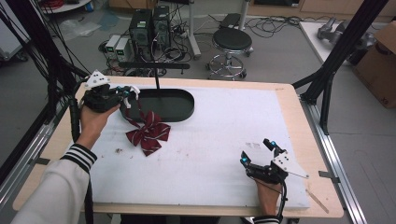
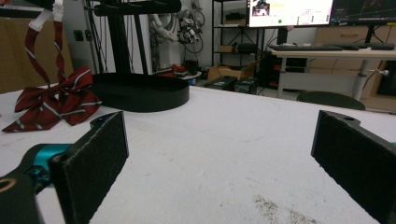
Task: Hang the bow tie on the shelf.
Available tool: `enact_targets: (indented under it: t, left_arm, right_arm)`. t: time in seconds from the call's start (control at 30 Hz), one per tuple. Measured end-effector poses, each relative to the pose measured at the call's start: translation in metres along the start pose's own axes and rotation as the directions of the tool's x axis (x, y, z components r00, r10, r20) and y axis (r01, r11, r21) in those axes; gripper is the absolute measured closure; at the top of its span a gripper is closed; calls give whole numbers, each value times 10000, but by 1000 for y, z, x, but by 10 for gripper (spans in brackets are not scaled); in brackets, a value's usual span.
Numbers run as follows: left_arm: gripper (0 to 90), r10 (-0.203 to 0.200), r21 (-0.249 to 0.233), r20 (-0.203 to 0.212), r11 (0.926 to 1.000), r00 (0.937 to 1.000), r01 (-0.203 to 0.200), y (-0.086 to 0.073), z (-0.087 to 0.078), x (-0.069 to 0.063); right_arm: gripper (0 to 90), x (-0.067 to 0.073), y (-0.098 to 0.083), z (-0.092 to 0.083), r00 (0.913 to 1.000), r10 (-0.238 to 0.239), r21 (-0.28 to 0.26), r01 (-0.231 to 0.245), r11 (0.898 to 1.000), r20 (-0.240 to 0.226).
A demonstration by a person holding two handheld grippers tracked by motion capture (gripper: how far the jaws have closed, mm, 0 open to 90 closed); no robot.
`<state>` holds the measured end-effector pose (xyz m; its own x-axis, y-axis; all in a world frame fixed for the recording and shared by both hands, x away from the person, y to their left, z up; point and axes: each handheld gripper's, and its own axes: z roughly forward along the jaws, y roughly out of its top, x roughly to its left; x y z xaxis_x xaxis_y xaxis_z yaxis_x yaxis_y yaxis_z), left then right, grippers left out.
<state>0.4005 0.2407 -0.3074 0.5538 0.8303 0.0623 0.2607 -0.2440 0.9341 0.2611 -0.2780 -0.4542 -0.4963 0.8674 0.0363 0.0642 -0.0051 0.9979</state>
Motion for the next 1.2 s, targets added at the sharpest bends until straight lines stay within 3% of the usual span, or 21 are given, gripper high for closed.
enact_targets:
  t: [0.3,0.77,0.97,1.07,1.2]
  left_arm:
    - [870,264,-255,-76,9993,9996,-265,20,9,4]
    - [870,157,-617,111,9980,9998,-150,48,26,14]
    - [871,260,-823,47,9963,9997,-255,64,35,13]
    - [870,546,-766,-56,9956,9985,-549,74,41,12]
    - [870,510,-903,-225,9945,9984,-528,84,47,13]
  right_arm:
    - [29,0,0,0,10000,16,-8,-16,10000,-15]
    - [29,0,0,1,10000,-33,24,33,10000,-13]
    - [29,0,0,1,10000,-14,42,14,10000,-15]
    - [29,0,0,1,10000,-28,20,28,10000,-19]
    - [29,0,0,1,10000,-38,19,38,10000,-31]
